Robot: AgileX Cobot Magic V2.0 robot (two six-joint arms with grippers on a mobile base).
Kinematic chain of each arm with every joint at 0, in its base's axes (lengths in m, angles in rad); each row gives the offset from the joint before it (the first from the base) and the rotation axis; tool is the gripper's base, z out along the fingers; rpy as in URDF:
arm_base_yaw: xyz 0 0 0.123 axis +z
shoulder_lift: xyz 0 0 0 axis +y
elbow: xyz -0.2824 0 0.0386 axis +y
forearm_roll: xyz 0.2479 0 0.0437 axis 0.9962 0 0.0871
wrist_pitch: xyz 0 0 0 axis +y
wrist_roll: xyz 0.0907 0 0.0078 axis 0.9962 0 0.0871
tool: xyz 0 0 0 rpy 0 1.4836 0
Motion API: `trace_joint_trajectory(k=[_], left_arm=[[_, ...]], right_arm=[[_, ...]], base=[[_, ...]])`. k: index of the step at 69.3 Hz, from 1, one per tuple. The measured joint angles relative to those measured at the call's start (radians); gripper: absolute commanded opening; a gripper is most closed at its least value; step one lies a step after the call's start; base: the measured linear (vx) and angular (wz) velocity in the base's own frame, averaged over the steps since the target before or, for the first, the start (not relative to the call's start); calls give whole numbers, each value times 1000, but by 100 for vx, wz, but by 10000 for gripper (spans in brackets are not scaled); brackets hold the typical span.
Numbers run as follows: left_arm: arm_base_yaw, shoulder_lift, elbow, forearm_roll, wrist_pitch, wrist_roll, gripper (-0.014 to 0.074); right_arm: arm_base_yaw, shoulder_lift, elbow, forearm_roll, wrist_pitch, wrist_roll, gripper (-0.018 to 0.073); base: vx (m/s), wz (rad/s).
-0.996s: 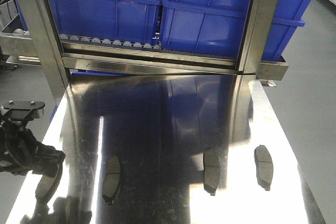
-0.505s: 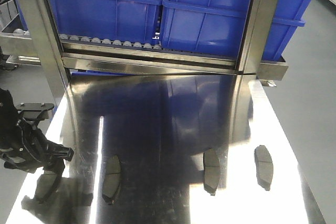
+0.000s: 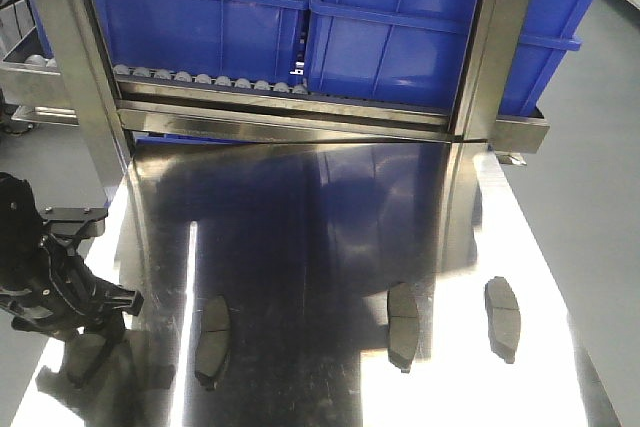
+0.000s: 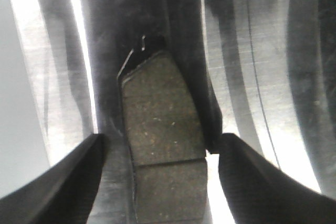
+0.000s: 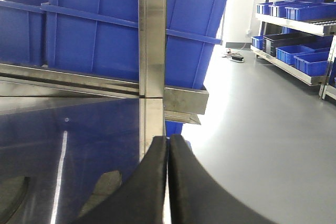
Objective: Move and align brake pads A on conveyor
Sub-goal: 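Lower the left gripper onto the nearest-left brake pad and close it, then lift the grasped brake pad off the table with the left gripper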
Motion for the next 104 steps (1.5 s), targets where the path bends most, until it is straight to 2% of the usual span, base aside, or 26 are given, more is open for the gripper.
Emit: trace_joint_trajectory(k=[10, 23, 33, 44, 57, 73, 88, 104], left_arm=[[-1, 0, 0, 0, 3, 0, 440], [-37, 0, 0, 22, 8, -6, 395], [-59, 0, 0, 45, 6, -50, 339], [-60, 0, 0, 75, 9, -91, 197], [-60, 0, -1, 81, 18, -91, -9], [-60, -51, -1, 101, 28, -91, -7], [-60, -256, 2, 95, -46, -98, -7], [-60, -450, 10, 98, -59, -97, -7]], right_arm=[[0, 0, 0, 0, 0, 0, -11], [0, 0, 0, 0, 0, 0, -11], [0, 0, 0, 0, 0, 0, -11], [0, 0, 0, 0, 0, 0, -11], [0, 0, 0, 0, 0, 0, -11], [0, 0, 0, 0, 0, 0, -11], [0, 0, 0, 0, 0, 0, -11], [0, 0, 0, 0, 0, 0, -11]], base=[[0, 0], [0, 0], [0, 0], [0, 0], [0, 0], [0, 0], [0, 0], [0, 0]])
